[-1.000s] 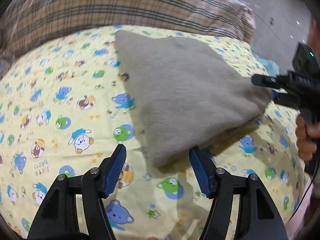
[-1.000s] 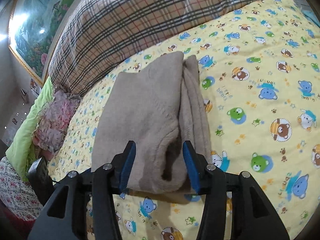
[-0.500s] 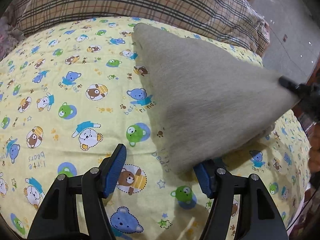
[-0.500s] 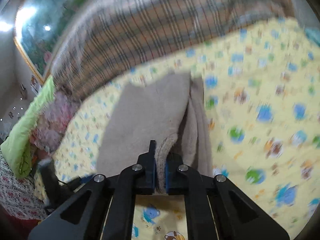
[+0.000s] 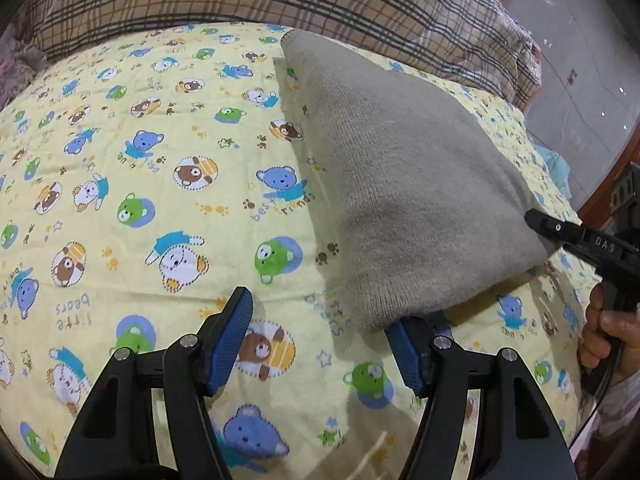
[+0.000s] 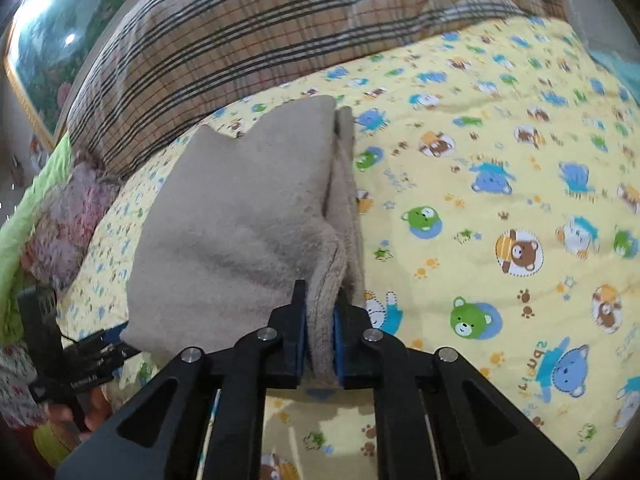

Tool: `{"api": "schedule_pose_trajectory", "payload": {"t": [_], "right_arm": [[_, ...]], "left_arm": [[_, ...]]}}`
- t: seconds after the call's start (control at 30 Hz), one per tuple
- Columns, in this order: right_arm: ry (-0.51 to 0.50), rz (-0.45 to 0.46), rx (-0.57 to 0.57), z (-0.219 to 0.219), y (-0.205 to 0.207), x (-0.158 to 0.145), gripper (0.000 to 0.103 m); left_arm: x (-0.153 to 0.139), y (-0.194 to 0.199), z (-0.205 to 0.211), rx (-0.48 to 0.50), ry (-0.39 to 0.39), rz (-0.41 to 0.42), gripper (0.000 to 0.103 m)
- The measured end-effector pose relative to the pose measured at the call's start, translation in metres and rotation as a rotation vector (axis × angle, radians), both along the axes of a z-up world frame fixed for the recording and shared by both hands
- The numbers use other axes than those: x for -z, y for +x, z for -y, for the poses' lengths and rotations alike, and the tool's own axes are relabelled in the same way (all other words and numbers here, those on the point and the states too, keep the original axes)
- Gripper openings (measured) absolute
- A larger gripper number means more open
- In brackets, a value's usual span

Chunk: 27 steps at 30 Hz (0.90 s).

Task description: Fold small clothes

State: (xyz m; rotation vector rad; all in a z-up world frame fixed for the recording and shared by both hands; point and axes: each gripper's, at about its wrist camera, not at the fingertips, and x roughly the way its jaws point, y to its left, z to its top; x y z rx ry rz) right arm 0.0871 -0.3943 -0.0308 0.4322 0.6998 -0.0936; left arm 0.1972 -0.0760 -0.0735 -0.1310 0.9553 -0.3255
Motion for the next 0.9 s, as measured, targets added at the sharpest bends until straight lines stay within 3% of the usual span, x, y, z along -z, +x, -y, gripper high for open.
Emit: {"api": "schedule_pose_trajectory", "payload": {"t": [0.07,0.2,0.3,0.5,0.67,0.77,0.9], "right_arm": [[0.003,-0.001,-0.002,0.001,-0.003,-0.005,0.025],[0.023,0.046,0.033,0.012,-0.010,-0.019,0.056],[0.066,0.076,0.036,0.022,-0.002,-0.027,0.061],[0.131,0.047,-0.026,0.031,0.039,-0.021,0.064],[0.211,0.002,-0.078,0.046,0.074,-0.013,0.066],[0.202,-0.051,-0.114,0.050,0.094,-0.006,0.066],[0.281,-0.093,-0.165,0.053,0.112,0.015,0.066]], "left_arm": [[-0.004,-0.008,-0.002,0.042,-0.025,-0.018,0.066],[-0.016,-0.016,-0.006,0.124,-0.083,-0.052,0.069],[-0.028,-0.005,-0.009,0.101,-0.123,-0.047,0.081],[-0.039,0.051,-0.004,0.073,-0.223,-0.090,0.085],[-0.026,0.108,0.003,0.045,-0.324,-0.177,0.085],[-0.011,0.133,0.008,0.043,-0.327,-0.231,0.089],[0.003,0.147,0.017,0.066,-0.361,-0.258,0.095]]}}
